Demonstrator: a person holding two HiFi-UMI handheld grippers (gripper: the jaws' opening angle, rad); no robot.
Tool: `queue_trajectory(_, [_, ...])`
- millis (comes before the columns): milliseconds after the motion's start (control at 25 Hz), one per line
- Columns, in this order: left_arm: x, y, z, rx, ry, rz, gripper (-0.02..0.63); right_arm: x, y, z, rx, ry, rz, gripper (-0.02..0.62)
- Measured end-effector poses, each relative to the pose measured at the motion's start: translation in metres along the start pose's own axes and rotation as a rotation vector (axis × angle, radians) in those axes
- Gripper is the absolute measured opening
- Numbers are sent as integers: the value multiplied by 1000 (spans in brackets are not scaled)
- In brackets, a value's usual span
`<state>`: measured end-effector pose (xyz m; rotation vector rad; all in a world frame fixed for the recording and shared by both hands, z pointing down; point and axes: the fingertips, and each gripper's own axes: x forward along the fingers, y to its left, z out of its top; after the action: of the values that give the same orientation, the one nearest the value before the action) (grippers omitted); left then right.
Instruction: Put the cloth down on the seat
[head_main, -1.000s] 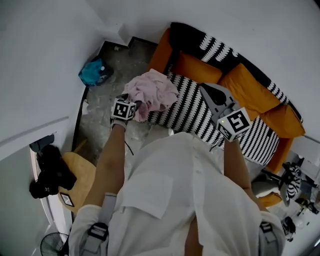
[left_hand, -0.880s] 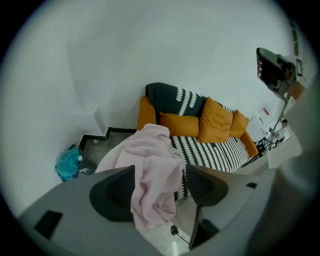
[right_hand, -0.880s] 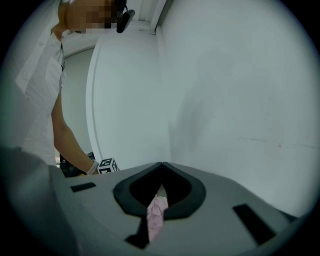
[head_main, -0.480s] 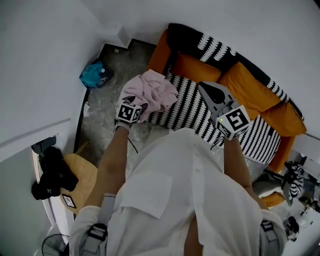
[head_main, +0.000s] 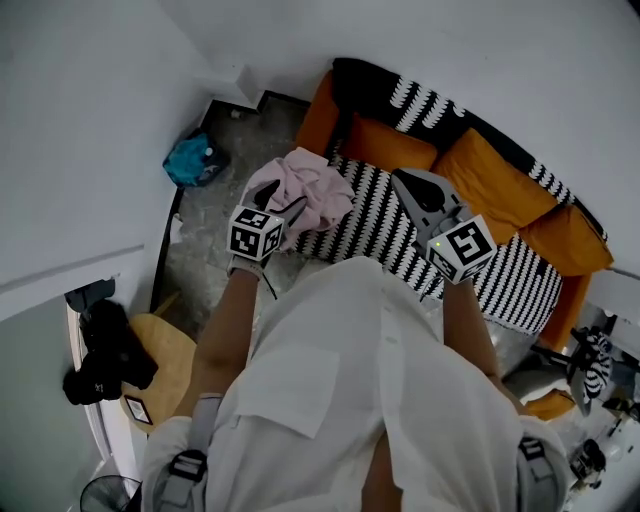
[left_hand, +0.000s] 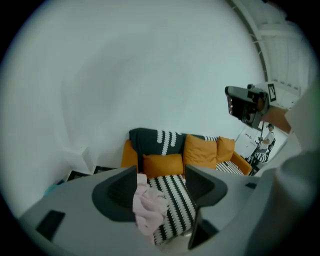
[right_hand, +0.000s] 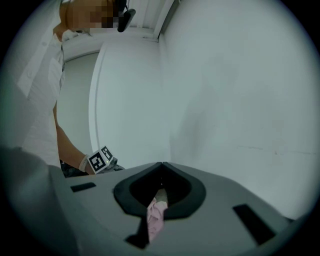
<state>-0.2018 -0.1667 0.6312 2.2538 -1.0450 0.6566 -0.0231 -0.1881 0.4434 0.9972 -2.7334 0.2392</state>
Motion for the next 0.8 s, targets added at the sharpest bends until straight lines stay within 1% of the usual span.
queue_trajectory(240, [-40, -36, 73, 34, -232, -31, 259, -17, 4, 18, -22, -48, -21, 11])
queue_trajectory(480, [-93, -68, 135, 179, -430, -5, 166, -43, 4, 17, -10, -66, -54, 11])
queue_trajectory(680, [-137, -80, 162, 224, -566, 14, 75, -59, 4, 26, -6, -101, -76, 11])
queue_trajectory(800, [-155, -83, 168, 222, -619, 28, 44, -66, 3, 33, -16, -117, -89, 11])
